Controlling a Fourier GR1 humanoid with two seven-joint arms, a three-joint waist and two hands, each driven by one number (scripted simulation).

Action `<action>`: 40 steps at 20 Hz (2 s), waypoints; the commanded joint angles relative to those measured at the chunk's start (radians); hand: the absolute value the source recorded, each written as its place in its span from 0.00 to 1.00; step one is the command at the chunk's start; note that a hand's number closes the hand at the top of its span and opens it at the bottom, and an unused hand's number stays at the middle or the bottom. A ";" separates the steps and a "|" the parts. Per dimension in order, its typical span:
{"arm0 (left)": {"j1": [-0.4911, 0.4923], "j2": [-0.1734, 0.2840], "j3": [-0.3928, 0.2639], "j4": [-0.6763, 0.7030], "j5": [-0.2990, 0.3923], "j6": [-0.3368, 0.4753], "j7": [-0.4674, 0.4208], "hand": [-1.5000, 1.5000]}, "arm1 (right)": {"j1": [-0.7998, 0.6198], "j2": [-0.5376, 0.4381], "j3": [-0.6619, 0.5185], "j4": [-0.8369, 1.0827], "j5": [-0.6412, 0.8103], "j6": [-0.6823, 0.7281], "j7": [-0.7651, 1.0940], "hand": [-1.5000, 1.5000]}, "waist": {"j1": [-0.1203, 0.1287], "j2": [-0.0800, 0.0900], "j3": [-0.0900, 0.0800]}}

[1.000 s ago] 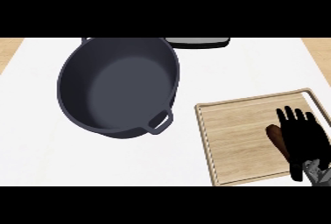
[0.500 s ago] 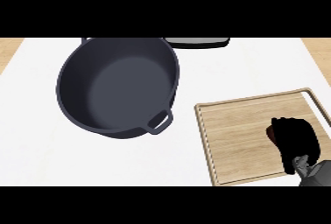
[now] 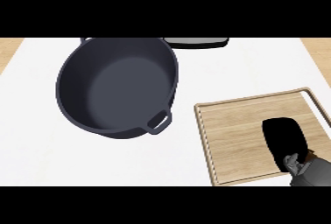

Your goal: Pick the sweet potato from the tray and place it in the pot

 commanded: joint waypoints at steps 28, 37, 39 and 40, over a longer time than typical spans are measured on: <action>-0.235 -0.102 0.027 -0.144 0.015 -0.037 -0.074 0.50 | -0.294 0.752 0.173 -0.425 -0.025 -0.142 -0.404 1.00 | -0.036 -0.002 -0.009; -0.247 -0.114 0.025 -0.157 -0.001 -0.049 -0.072 0.50 | -0.366 0.754 0.051 -0.321 -0.127 -0.234 -0.452 1.00 | -0.010 0.007 -0.010; -0.250 -0.112 0.024 -0.173 0.002 -0.055 -0.056 0.50 | -0.401 0.754 0.013 -0.282 -0.154 -0.240 -0.454 1.00 | -0.005 0.010 -0.010; -0.257 -0.123 0.017 -0.156 -0.002 -0.058 -0.064 0.50 | -0.420 0.754 -0.011 -0.271 -0.166 -0.246 -0.479 1.00 | -0.008 0.013 -0.011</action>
